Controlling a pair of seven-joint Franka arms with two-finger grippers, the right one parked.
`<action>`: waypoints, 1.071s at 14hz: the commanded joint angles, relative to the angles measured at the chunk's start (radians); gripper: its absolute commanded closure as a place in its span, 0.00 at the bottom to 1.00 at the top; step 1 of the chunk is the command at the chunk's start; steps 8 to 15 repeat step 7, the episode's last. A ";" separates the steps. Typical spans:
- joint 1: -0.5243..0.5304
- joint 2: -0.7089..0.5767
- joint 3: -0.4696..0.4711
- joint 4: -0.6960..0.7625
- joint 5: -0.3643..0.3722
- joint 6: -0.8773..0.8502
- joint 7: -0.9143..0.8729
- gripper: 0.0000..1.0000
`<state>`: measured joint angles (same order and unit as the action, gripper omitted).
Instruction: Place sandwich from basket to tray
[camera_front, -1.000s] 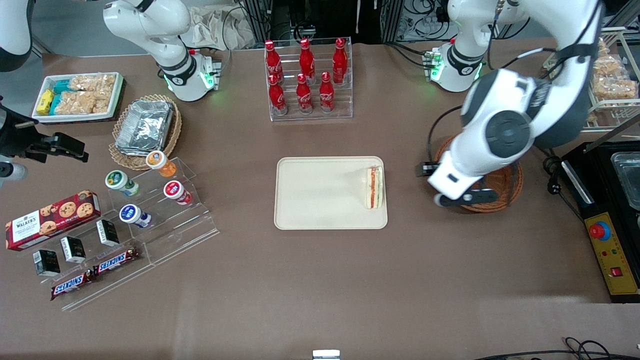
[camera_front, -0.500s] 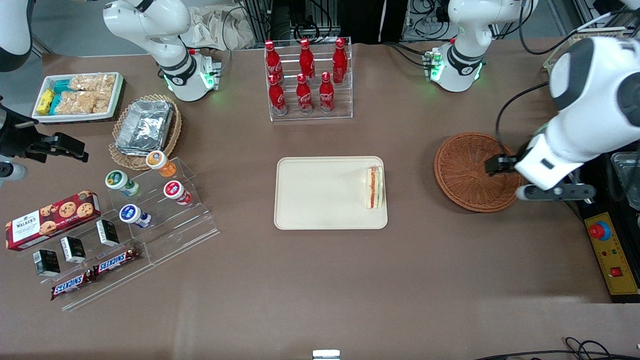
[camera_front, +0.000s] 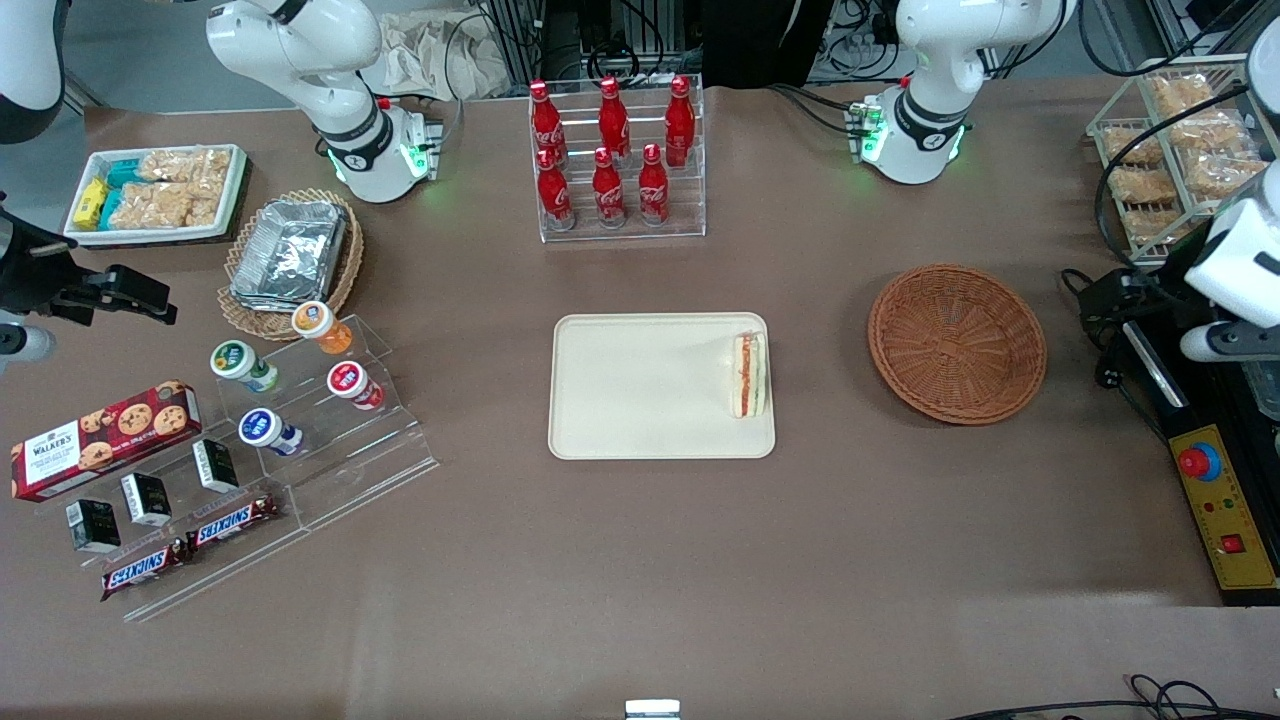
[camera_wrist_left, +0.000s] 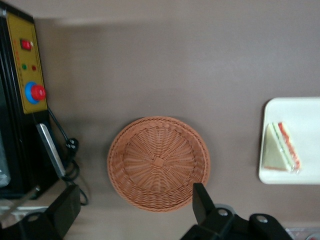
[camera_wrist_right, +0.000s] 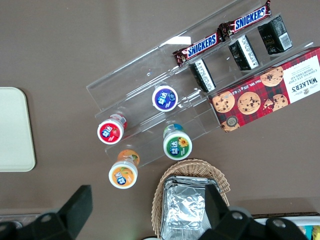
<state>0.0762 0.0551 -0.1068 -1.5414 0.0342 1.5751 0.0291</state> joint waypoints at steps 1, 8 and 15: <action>0.004 0.000 0.010 0.023 -0.014 -0.030 0.072 0.00; 0.005 0.000 0.010 0.021 -0.013 -0.032 0.068 0.00; 0.005 0.000 0.010 0.021 -0.013 -0.032 0.068 0.00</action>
